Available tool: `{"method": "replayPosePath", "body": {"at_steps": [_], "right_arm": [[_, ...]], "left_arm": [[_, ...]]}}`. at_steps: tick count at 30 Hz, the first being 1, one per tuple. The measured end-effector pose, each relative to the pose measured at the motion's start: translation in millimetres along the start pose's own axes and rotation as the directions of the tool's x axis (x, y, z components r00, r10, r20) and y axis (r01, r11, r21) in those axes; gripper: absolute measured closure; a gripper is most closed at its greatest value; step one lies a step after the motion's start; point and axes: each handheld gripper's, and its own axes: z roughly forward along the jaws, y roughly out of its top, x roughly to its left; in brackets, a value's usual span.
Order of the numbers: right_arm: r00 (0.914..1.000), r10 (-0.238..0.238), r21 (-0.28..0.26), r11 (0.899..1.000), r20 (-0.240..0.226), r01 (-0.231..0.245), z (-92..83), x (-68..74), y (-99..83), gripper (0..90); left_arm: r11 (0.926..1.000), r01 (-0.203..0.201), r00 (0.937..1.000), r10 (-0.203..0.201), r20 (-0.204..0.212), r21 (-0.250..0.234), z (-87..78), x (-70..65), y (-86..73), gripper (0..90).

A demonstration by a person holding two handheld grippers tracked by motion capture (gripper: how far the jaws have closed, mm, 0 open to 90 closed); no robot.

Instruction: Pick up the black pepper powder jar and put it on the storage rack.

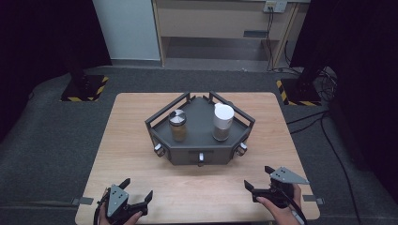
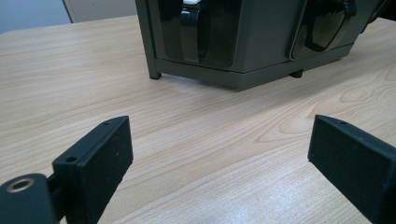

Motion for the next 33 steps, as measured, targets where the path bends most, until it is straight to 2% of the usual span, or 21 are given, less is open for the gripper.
{"method": "replayPosePath", "body": {"at_steps": [11, 16, 24, 26, 33], "right_arm": [[0.9994, 0.012, -0.009, 1.0, 0.032, -0.012, -2.8, 4.7, -27.7, 3.7], [0.999, 0.023, -0.02, 1.0, 0.039, -0.022, -3.8, 4.5, -34.9, 3.7], [0.9982, 0.017, -0.032, 0.999, 0.058, -0.015, -5.4, 6.6, -43.7, 3.7], [0.9969, 0.035, -0.047, 0.998, 0.07, -0.032, -7.4, 6.4, -48.4, 3.6], [0.995, 0.019, -0.051, 0.999, 0.098, -0.014, -9.1, 8.0, -53.0, 3.8]], "left_arm": [[1.0, -0.003, 1.0, 0.003, 0.0, 0.001, -0.2, -1.0, 0.3, 5.6], [1.0, -0.004, 1.0, 0.004, 0.0, 0.002, -0.3, -1.4, 0.6, 5.6], [0.9999, -0.013, 0.9999, 0.013, 0.003, 0.004, 0.5, -2.4, 1.0, 5.6], [0.9999, -0.013, 0.9999, 0.013, 0.004, 0.004, 0.7, -2.3, 1.0, 5.6], [0.9998, -0.019, 0.9998, 0.019, 0.002, 0.007, 2.1, -1.9, 1.5, 5.6]]}}
